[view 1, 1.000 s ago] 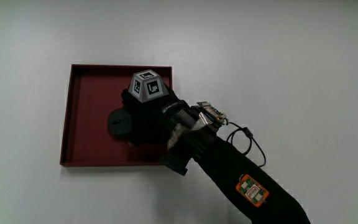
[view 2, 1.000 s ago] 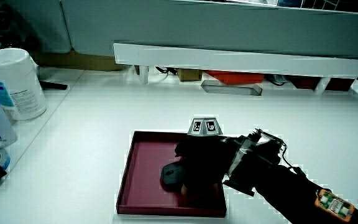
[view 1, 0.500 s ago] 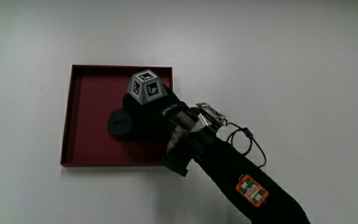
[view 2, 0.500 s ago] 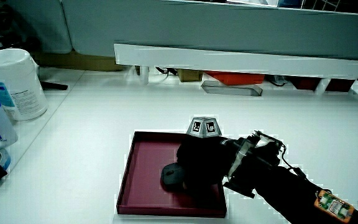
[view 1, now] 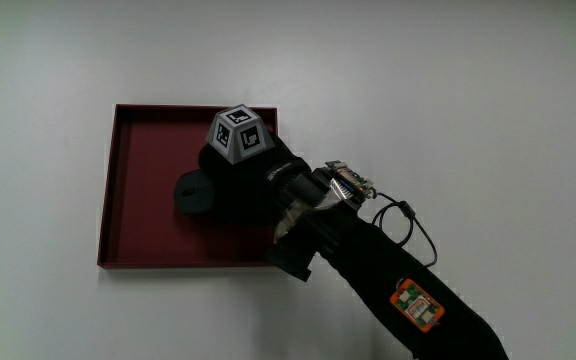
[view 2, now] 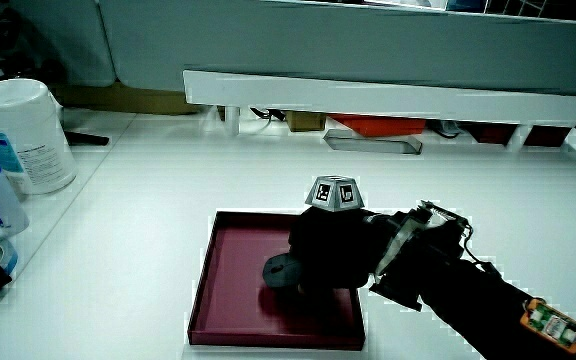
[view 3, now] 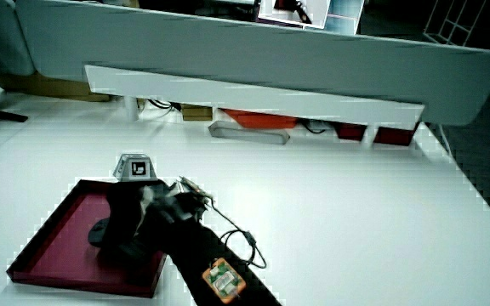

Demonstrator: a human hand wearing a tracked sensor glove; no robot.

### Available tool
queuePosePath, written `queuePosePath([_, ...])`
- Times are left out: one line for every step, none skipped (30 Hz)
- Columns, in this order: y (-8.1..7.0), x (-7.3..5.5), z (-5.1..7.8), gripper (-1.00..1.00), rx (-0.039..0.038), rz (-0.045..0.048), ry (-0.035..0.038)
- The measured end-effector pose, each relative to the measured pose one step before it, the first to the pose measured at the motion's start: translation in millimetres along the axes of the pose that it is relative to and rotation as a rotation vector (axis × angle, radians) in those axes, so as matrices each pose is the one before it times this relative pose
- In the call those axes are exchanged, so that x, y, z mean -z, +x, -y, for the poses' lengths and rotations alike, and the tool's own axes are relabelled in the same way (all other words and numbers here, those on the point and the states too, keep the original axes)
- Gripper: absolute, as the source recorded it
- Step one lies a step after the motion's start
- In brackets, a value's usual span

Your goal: Pick mouse from plate

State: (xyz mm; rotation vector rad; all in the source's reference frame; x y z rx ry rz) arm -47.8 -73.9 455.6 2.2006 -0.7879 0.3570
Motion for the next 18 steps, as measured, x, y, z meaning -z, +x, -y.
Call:
queuePosePath([0.80,-3.45,3.69,1.00,-0.00236,0.00629,0.00887])
queuePosePath([0.75,-3.77,4.32,1.00,0.00385,0.00325,0.01087])
queuePosePath([0.40,-3.91,4.61,1.00,-0.00536,0.00624,0.01428])
queuePosePath([0.02,-4.78,4.86,1.00,-0.01680,-0.01381,-0.00609])
queuePosePath([0.72,-4.00,4.64,1.00,0.01785,0.00763,0.01155])
queuePosePath([0.33,-3.57,4.80,1.00,-0.01796,-0.00026,0.00735])
queuePosePath([0.86,-3.43,4.29,1.00,-0.00089,0.00191,0.00206])
queuePosePath([1.14,-3.46,4.76,1.00,0.01890,0.01852,0.01640])
queuePosePath([1.53,-3.64,4.70,1.00,0.00864,0.00438,0.01511])
queuePosePath([1.79,-2.30,3.00,1.00,-0.02820,-0.02038,-0.02917])
queuePosePath([1.61,-4.20,5.45,1.00,0.03036,0.01422,0.03455])
queuePosePath([3.73,0.50,1.76,1.00,-0.01794,-0.01646,-0.02573])
queuePosePath([2.79,-2.28,4.18,1.00,0.02434,0.00721,0.02341])
queuePosePath([3.82,-1.40,2.96,1.00,0.01723,0.00860,0.01553])
queuePosePath([3.78,-0.38,1.75,1.00,-0.03083,-0.01893,-0.03439])
queuePosePath([3.29,-2.34,3.41,1.00,-0.01400,-0.02547,0.00555])
queuePosePath([16.72,10.81,-13.21,1.00,-0.08456,0.01296,0.02941])
queuePosePath([2.26,-3.70,5.67,1.00,0.02835,-0.02220,-0.00122])
